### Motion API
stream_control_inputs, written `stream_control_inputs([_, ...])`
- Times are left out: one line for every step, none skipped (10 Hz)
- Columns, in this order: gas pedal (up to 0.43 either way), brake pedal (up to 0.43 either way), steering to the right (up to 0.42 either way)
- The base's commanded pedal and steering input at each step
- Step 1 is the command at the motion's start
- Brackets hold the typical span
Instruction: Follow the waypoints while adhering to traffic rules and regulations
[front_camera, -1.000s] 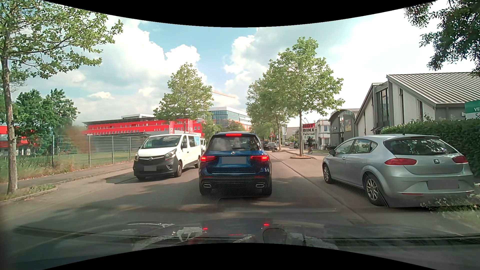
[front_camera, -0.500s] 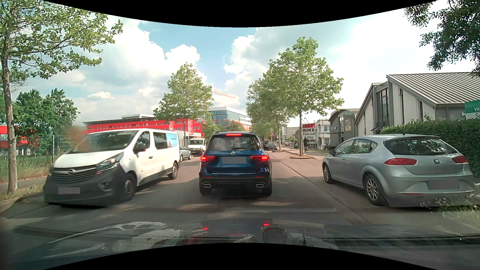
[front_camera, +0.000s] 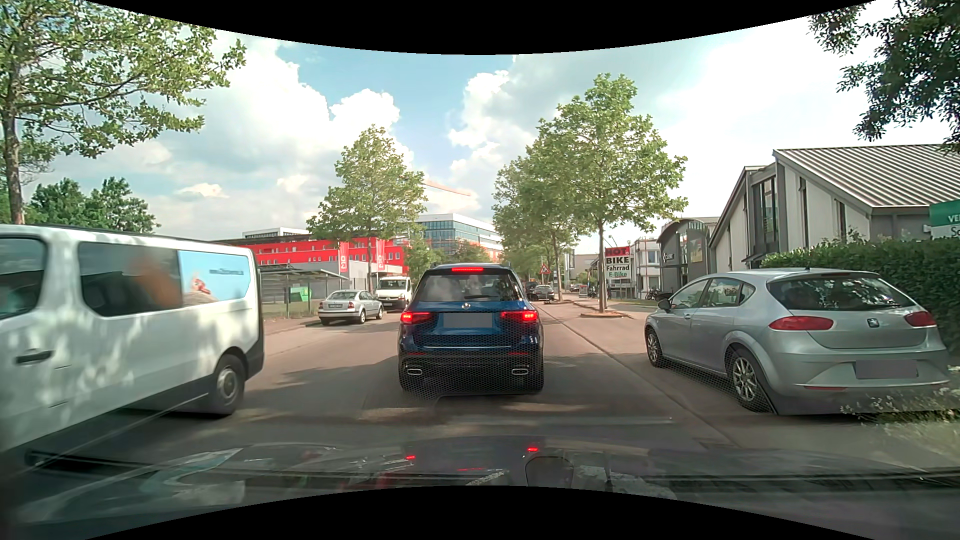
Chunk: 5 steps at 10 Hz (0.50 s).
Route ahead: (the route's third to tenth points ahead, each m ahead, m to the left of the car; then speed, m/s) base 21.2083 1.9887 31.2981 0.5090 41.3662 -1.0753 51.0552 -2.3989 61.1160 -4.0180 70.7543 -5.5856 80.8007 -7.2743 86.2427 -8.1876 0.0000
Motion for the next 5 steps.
stream_control_inputs([0.0, 0.274, -0.004])
stream_control_inputs([0.0, 0.274, -0.005])
stream_control_inputs([0.0, 0.274, -0.005])
stream_control_inputs([0.0, 0.274, -0.005])
stream_control_inputs([0.0, 0.274, -0.005])
